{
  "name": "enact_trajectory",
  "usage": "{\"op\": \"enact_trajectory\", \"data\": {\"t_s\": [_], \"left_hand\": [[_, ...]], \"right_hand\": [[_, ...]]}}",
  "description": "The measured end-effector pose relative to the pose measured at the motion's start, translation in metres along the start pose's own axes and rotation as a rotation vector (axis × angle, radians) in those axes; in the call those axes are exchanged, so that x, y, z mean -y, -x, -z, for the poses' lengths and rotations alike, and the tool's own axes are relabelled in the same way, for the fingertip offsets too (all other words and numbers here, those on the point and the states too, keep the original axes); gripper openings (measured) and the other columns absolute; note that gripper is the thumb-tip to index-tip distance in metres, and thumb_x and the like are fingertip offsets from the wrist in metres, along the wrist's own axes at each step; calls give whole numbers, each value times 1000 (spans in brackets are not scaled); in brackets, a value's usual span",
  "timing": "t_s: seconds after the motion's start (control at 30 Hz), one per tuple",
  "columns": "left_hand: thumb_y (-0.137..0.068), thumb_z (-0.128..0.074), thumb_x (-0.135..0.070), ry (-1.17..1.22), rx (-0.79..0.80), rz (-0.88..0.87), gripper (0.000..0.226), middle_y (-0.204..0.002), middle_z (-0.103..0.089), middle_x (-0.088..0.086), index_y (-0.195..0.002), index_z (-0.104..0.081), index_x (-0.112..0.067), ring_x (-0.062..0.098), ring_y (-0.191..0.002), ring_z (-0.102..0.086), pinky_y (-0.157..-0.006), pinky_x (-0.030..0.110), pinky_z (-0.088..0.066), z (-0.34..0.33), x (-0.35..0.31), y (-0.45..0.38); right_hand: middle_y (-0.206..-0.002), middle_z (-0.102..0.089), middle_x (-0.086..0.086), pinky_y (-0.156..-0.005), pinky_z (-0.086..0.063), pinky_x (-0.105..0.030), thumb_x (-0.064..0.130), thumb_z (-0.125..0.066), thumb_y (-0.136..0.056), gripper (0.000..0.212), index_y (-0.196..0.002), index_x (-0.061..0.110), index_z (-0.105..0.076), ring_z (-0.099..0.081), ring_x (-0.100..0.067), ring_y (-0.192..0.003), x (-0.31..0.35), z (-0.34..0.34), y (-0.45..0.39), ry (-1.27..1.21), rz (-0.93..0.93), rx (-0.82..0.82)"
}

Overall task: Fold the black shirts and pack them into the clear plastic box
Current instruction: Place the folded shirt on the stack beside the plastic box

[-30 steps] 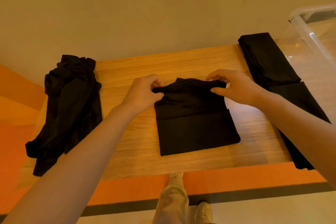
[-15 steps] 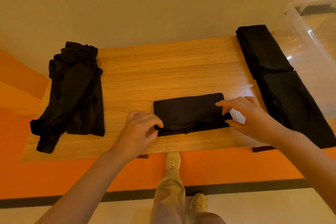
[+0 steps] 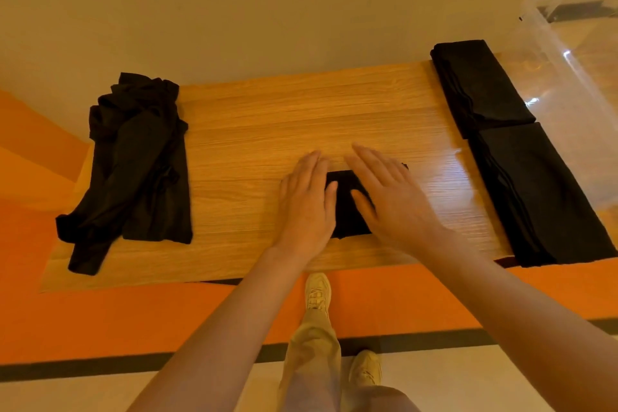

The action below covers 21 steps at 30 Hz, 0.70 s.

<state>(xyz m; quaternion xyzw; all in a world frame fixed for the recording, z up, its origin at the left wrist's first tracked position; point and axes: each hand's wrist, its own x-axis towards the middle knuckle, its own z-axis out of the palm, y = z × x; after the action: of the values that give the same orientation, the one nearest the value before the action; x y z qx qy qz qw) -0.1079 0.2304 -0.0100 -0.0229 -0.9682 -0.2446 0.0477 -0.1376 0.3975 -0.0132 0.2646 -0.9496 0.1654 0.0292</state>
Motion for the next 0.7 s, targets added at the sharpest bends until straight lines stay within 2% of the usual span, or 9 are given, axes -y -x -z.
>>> {"op": "enact_trajectory", "data": {"t_s": [0.1, 0.27, 0.5, 0.63, 0.7], "left_hand": [[-100, -11, -48, -161, 111, 11, 61, -161, -10, 1, -153, -15, -18, 14, -149, -2, -120, 34, 1, -23, 10, 4], [-93, -7, -63, -307, 195, -37, 71, -162, 2, -1, -154, -2, -27, 14, -148, 9, -120, 41, 2, -23, 30, 13], [-93, -11, -65, -316, 224, -9, 72, -162, 1, 1, -154, -4, -27, 18, -149, 6, -119, 47, -3, -17, 34, 20], [-93, -10, -64, -301, 278, -39, 71, -162, -1, 1, -154, -5, -28, 18, -149, 5, -118, 45, 1, -10, 31, 22], [-94, -10, -62, -241, 294, -49, 69, -161, -10, -2, -154, -12, -28, 15, -148, -3, -115, 41, -2, -2, 32, 19]], "right_hand": [[-160, -16, -1, -120, -12, -39, 51, -16, -100, 61, -152, 20, -21, -10, -14, -148, -6, -24, 4, 72, -36, 115], [-160, -9, -1, -121, -8, -37, 60, -13, -97, 70, -154, 19, -13, -2, -11, -148, -18, -25, 11, 147, -75, 148], [-161, -5, -1, -121, -6, -37, 62, -12, -96, 73, -154, 18, -9, 2, -11, -148, -13, -22, 17, 122, -130, 193], [-160, -9, 0, -120, -5, -35, 60, -13, -98, 71, -153, 17, -13, -1, -12, -148, -14, -12, 25, 79, -101, 224], [-159, -16, -1, -120, -4, -35, 56, -15, -99, 67, -152, 16, -21, -8, -14, -148, -20, -4, 28, 59, -106, 237]]}}
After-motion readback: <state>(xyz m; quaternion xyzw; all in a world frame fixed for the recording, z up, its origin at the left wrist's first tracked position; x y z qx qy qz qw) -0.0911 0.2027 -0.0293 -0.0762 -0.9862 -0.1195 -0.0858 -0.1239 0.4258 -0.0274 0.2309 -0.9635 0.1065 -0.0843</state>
